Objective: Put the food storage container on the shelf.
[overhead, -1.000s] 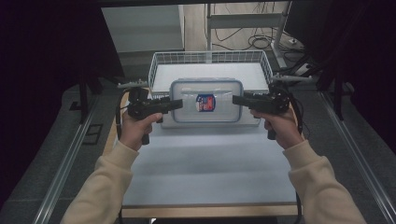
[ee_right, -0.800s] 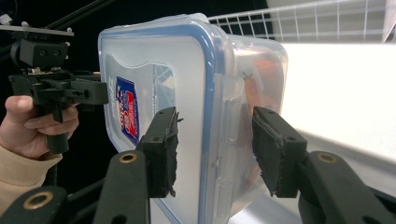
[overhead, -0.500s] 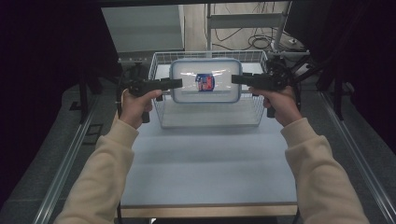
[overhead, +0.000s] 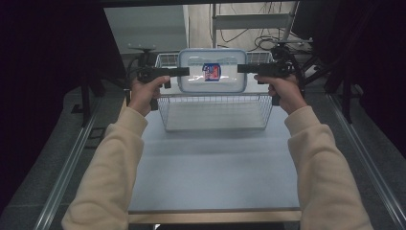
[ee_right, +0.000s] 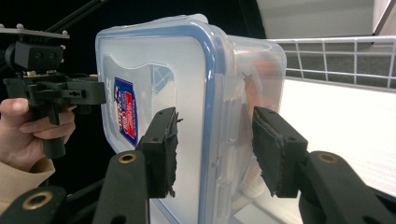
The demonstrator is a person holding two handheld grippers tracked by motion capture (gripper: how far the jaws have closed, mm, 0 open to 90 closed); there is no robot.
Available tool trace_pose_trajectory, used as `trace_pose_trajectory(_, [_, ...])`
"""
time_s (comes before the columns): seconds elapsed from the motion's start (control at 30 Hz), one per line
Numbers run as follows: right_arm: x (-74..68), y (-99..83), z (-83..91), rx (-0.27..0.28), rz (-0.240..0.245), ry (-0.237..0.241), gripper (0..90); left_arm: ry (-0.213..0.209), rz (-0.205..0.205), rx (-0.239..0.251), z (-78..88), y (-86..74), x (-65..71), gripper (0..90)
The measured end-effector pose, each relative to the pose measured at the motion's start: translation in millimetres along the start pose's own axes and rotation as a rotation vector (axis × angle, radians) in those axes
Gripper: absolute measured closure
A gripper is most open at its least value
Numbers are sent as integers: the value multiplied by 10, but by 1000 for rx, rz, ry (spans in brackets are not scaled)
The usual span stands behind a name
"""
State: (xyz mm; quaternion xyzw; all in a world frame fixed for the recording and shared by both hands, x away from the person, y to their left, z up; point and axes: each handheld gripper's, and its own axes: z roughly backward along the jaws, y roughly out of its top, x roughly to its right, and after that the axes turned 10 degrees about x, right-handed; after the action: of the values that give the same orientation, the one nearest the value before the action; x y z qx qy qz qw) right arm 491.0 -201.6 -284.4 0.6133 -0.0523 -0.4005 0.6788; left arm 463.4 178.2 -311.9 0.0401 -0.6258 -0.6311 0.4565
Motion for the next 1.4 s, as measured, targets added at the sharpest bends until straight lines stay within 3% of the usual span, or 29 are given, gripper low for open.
trace_pose_trajectory(0.07, [65, -17, -52, -23, -15, -9, 515, 2, 15, -12, -51, -19, -61, 447])
trace_pose_trajectory(0.3, [123, 9, -99, -16, -28, -15, 511, 5, 47, -1, -96, 4, -99, 448])
trace_pose_trajectory(0.5, [185, 48, -157, -8, -42, -49, 494, 41, 57, -9, -217, 76, -140, 414])
trace_pose_trajectory(0.6, [209, 43, -195, -7, -24, -85, 520, 51, 94, -8, -292, 93, -179, 395])
trace_pose_trajectory(0.67, [228, 29, -237, -29, -27, -107, 460, 42, 128, -13, -351, 89, -218, 383])
trace_pose_trajectory(0.8, [282, 0, -280, -8, -74, -121, 456, 41, 170, 1, -413, 94, -300, 357])
trace_pose_trajectory(1.13, [279, -29, -263, 4, -81, -146, 460, 77, 183, -39, -539, 85, -319, 187])
trace_pose_trajectory(1.23, [257, -34, -254, 11, -77, -148, 436, 97, 165, -37, -548, 87, -289, 173])
trace_pose_trajectory(1.3, [220, -35, -224, 19, -41, -170, 408, 106, 159, -45, -548, 93, -269, 157])
trace_pose_trajectory(1.4, [194, -34, -192, 28, -24, -173, 401, 122, 151, -56, -547, 101, -241, 135])
